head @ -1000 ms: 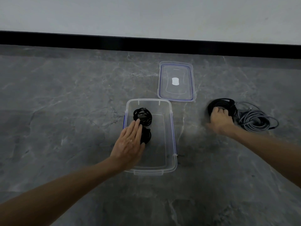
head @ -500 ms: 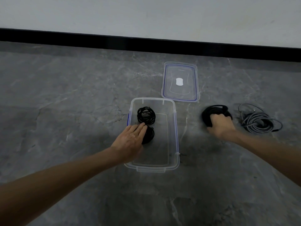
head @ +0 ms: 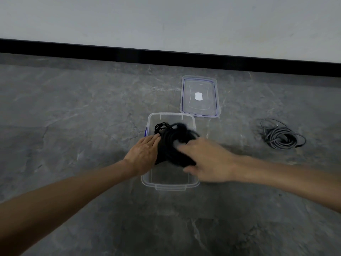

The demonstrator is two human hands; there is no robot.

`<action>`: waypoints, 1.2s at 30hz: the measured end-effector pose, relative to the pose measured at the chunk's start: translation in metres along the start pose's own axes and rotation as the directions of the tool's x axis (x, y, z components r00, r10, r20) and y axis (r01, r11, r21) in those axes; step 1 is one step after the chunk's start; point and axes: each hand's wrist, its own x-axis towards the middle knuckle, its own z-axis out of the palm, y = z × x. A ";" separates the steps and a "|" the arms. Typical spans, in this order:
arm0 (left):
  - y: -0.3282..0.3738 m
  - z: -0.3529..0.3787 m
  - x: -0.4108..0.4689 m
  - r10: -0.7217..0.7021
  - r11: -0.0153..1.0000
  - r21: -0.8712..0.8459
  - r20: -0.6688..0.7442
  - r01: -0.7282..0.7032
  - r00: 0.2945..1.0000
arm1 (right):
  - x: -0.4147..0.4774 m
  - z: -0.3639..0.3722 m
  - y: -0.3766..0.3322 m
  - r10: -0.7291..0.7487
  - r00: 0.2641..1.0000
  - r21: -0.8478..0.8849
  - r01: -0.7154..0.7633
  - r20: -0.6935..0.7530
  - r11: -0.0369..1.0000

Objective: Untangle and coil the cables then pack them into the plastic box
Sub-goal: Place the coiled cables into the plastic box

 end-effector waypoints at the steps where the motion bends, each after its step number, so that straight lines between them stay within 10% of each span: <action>1: -0.001 -0.001 -0.003 -0.003 1.000 -0.026 -0.002 0.003 1.000 | 0.003 0.006 -0.009 -0.040 0.996 0.015 0.039 0.074 0.999; 14: 0.004 0.000 -0.002 0.017 1.000 -0.022 0.003 -0.017 1.000 | 0.048 0.035 -0.007 -0.025 0.863 0.149 -0.058 0.505 0.987; 27: 0.018 -0.007 0.032 -0.002 0.919 0.391 0.135 -0.051 0.991 | 0.048 0.058 0.000 -0.031 0.916 -0.026 0.045 0.401 0.999; 36: -0.002 -0.032 0.043 -0.083 0.996 0.023 0.014 0.082 0.996 | 0.038 0.065 0.010 -0.084 0.941 0.015 0.083 0.327 0.996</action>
